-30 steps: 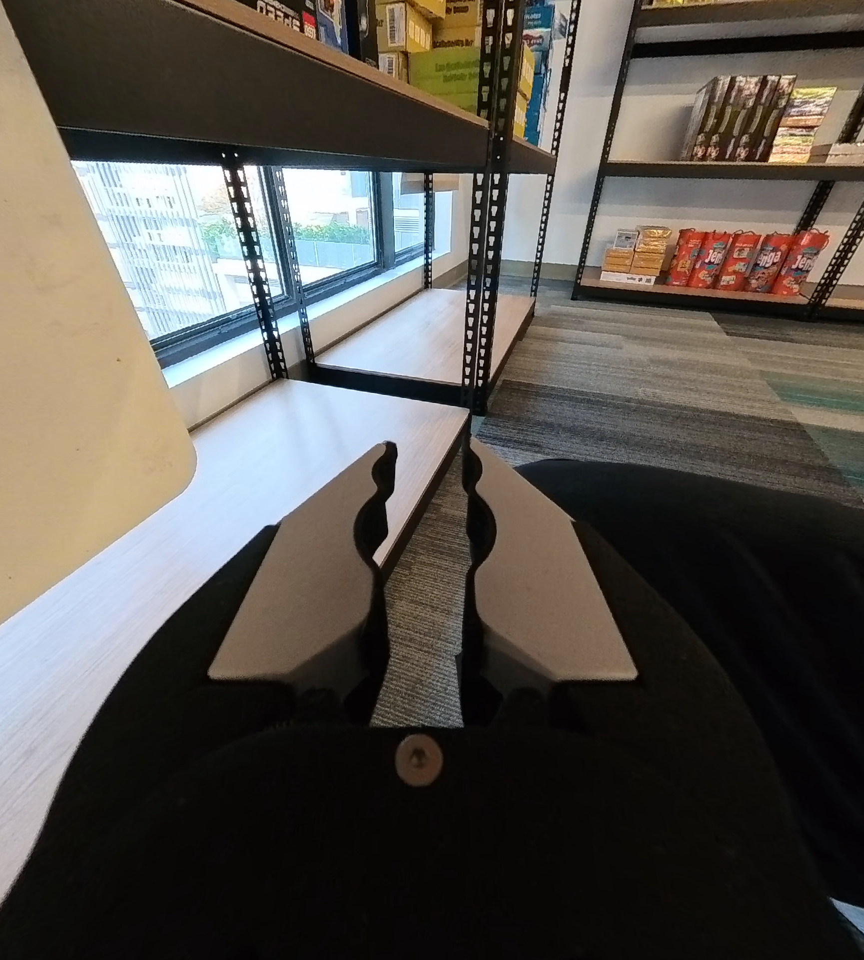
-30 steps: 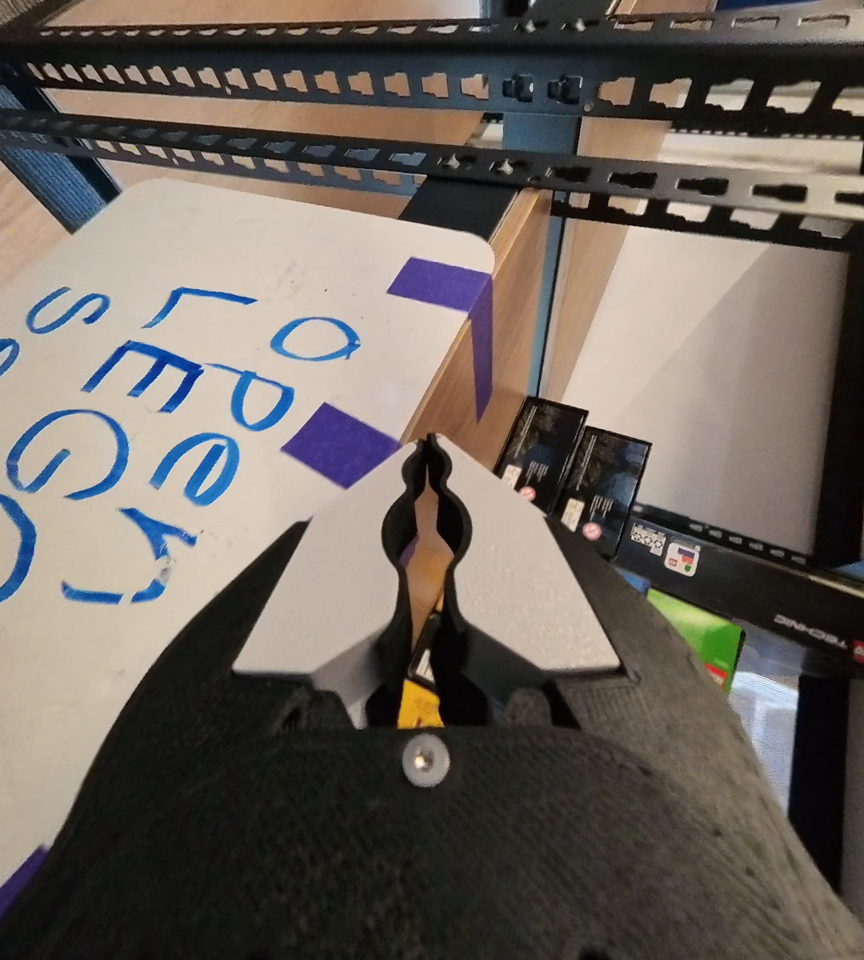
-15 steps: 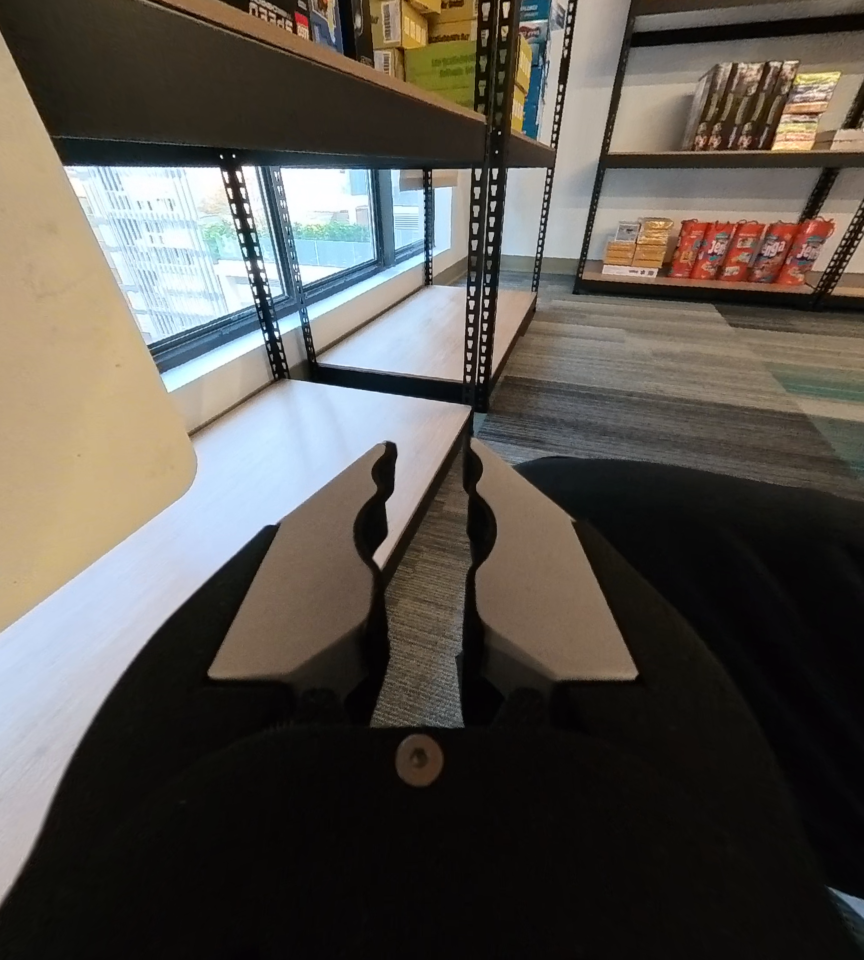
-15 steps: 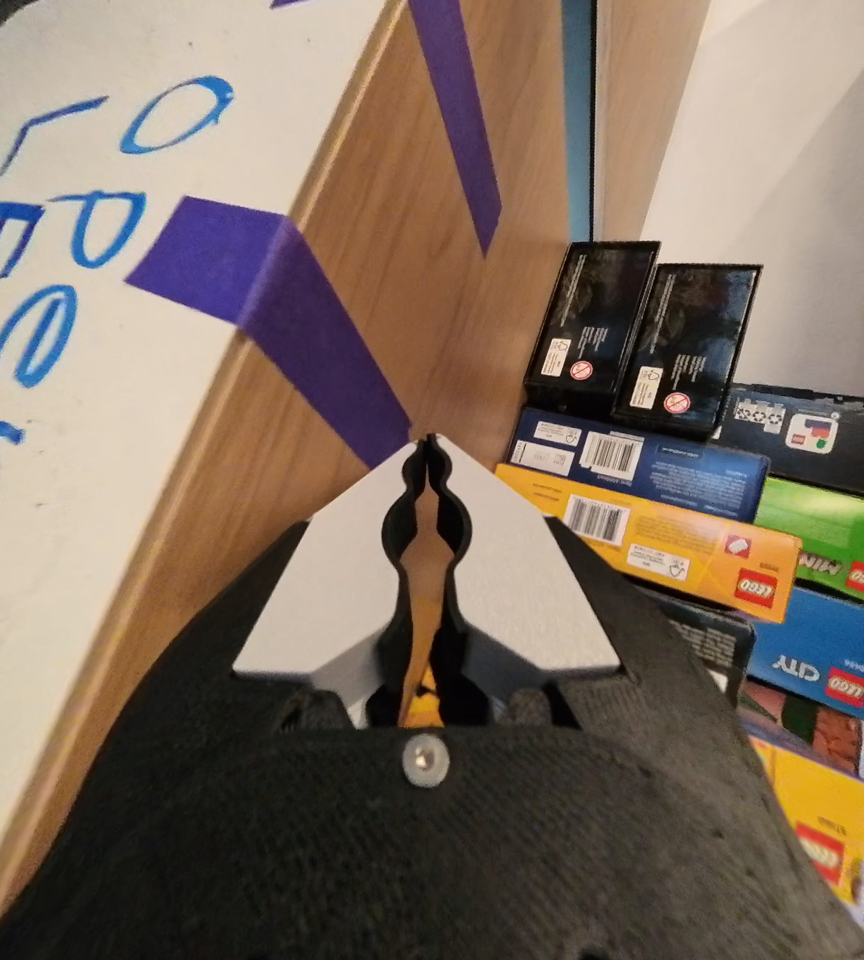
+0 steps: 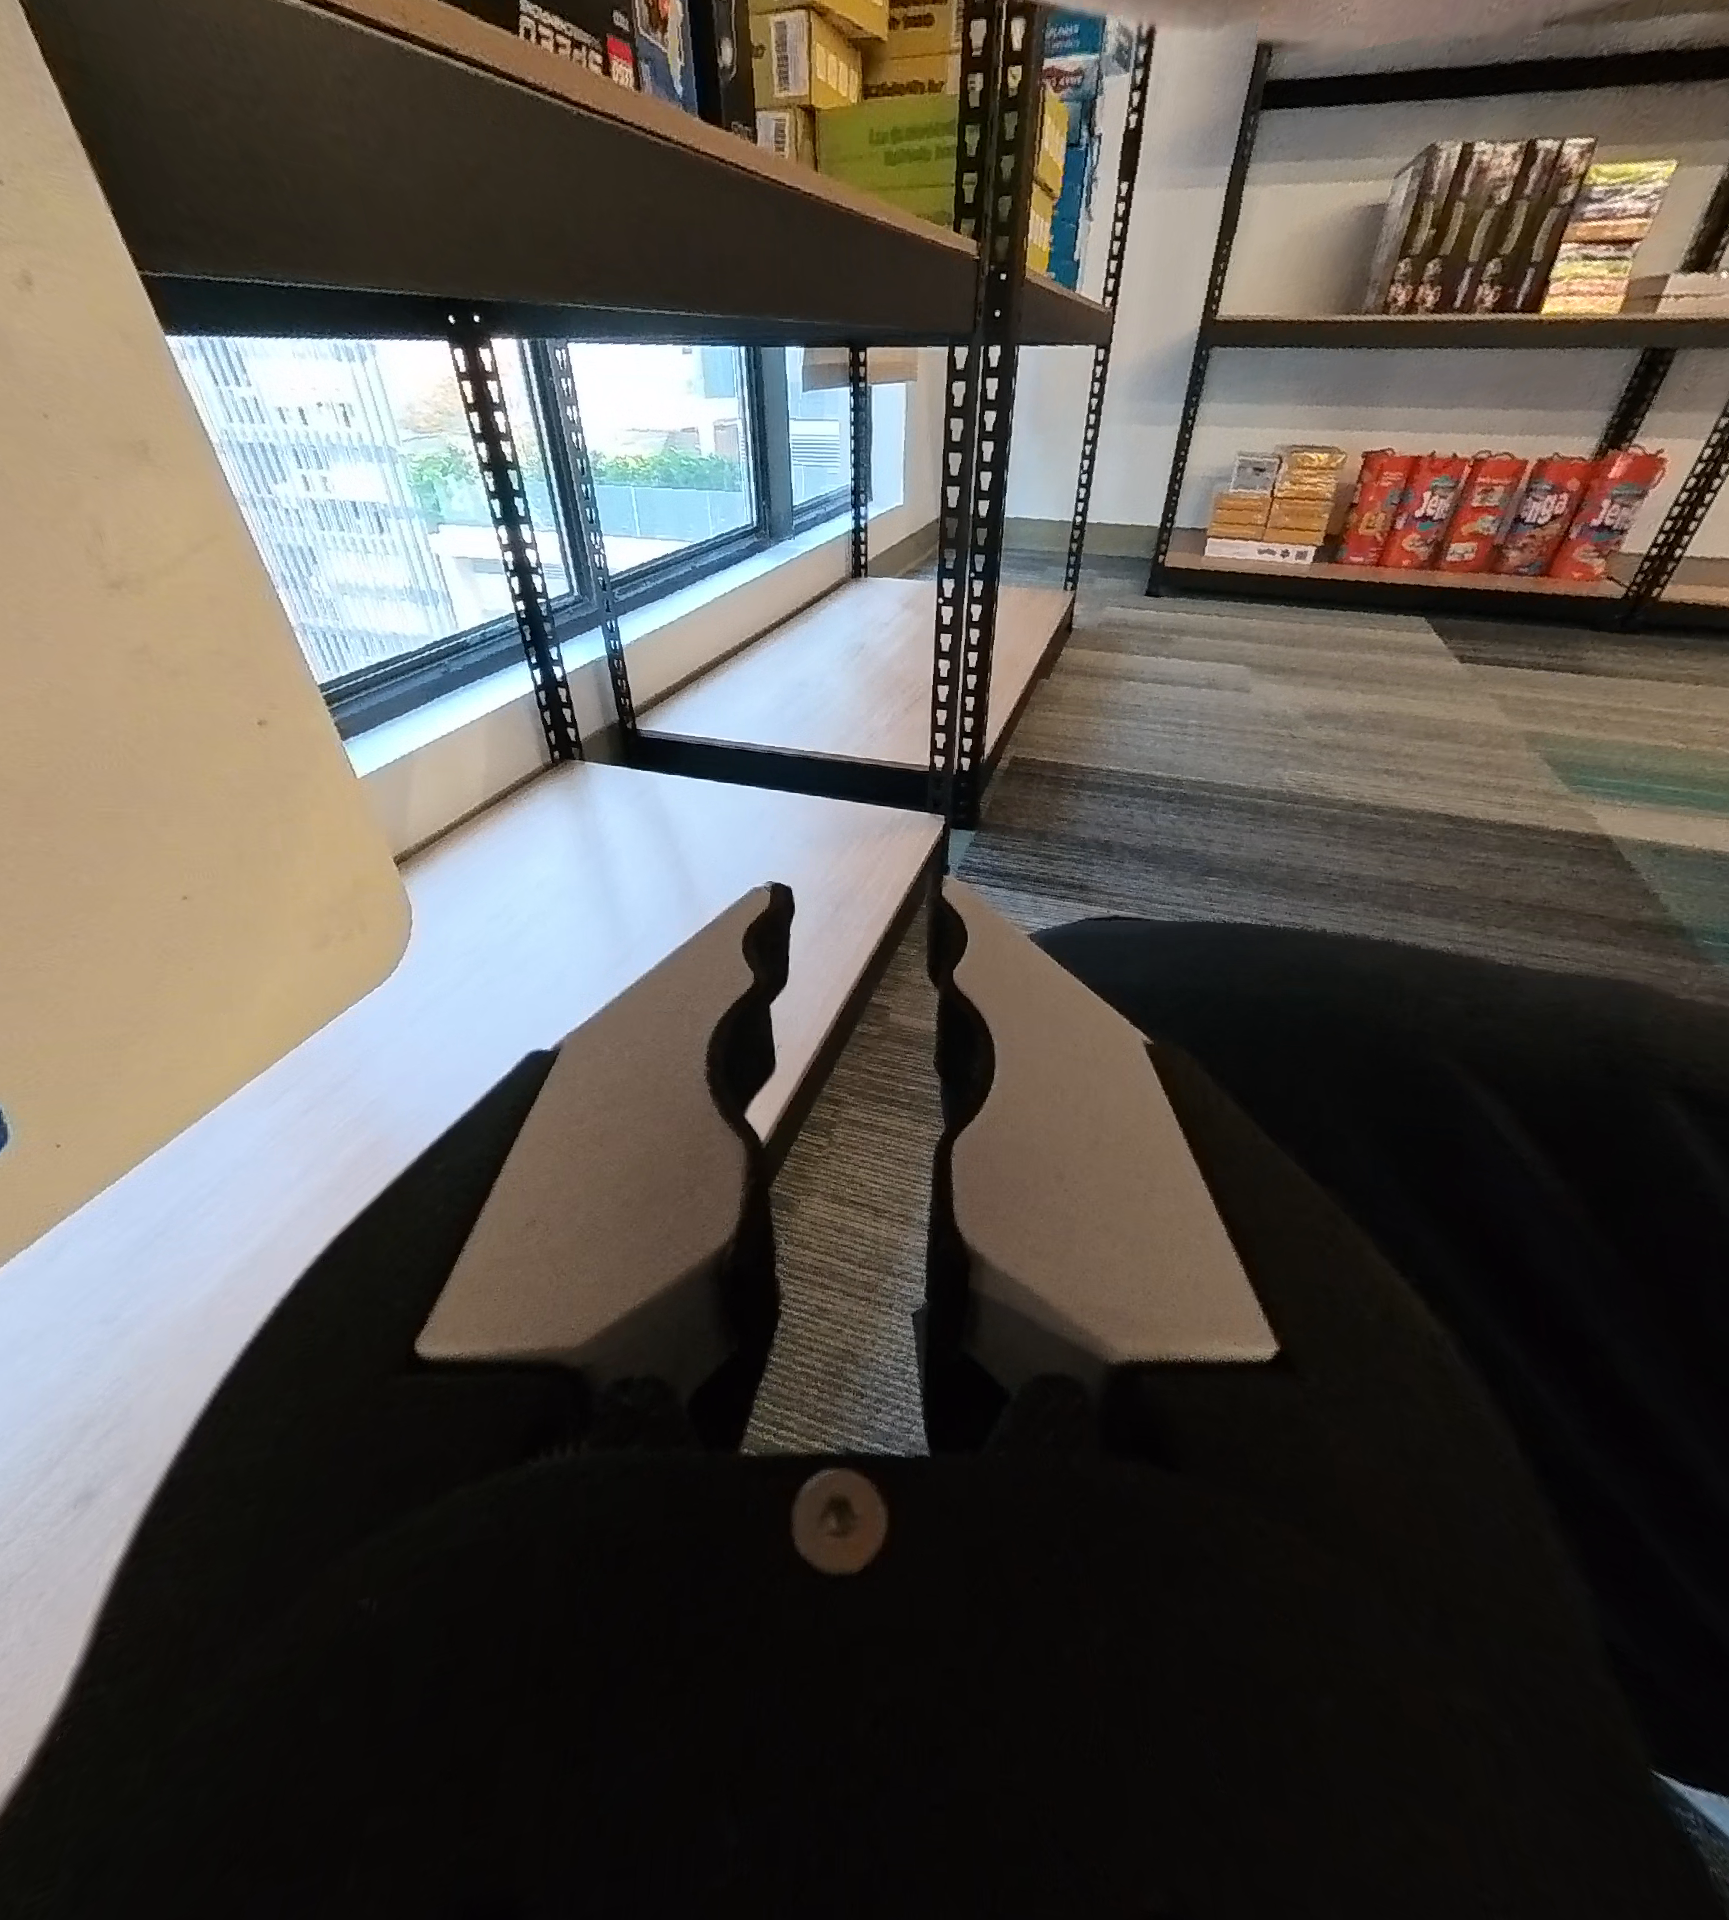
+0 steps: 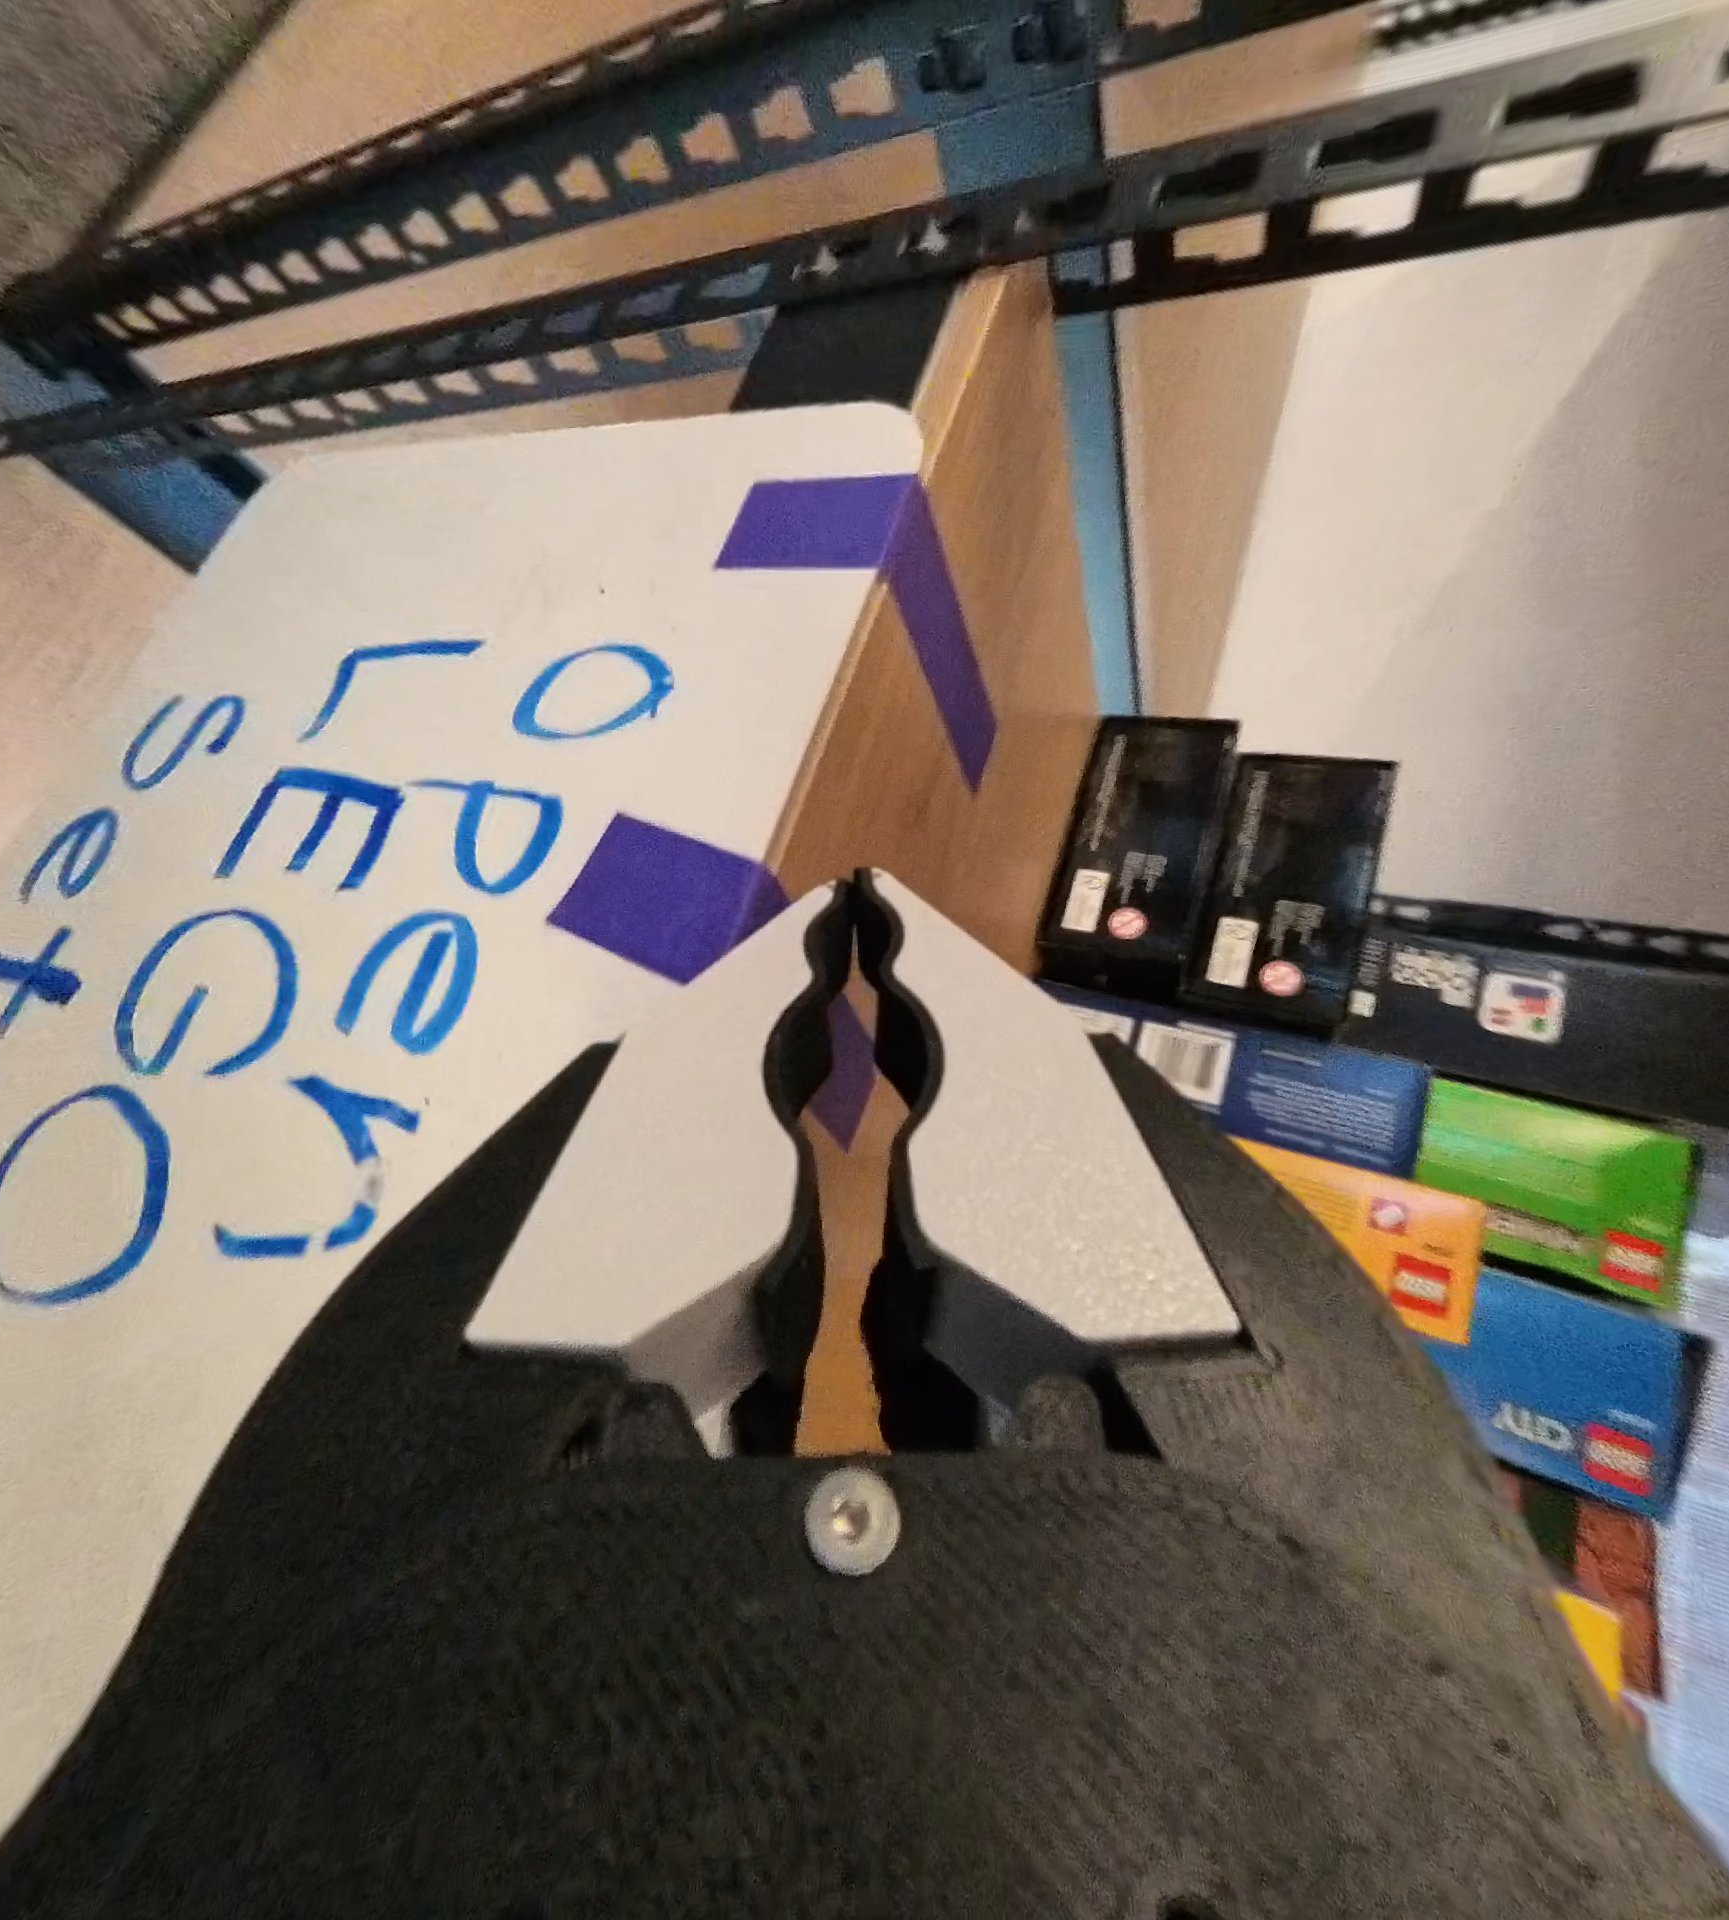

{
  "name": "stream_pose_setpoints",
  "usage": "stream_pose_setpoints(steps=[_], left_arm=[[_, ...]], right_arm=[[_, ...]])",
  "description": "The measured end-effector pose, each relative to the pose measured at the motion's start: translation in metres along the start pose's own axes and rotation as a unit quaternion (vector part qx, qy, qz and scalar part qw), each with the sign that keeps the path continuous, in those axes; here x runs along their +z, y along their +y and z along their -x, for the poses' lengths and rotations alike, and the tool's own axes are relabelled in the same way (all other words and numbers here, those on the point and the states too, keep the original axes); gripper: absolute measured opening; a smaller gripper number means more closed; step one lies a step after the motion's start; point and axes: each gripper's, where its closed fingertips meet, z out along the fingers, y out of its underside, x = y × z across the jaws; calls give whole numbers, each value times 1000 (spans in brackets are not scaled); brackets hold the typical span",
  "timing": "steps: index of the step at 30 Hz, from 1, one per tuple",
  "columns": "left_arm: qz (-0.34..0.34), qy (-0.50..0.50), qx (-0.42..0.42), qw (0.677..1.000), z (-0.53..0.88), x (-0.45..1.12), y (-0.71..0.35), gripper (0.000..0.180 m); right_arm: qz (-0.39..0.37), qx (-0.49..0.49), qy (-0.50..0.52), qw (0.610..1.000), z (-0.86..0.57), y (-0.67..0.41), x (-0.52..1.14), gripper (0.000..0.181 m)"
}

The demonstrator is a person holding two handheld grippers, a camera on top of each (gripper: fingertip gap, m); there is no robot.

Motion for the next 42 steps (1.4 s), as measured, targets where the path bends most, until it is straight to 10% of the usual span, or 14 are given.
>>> stream_pose_setpoints(steps=[10,42], left_arm=[[-10,-2,-23,1000,7,-6,-1,24],[-18,-1,-21,1000,6,-7,-7,24]], right_arm=[[32,87,87,992,13,0,-22,66],[23,95,36,995,14,-13,-5,74]])
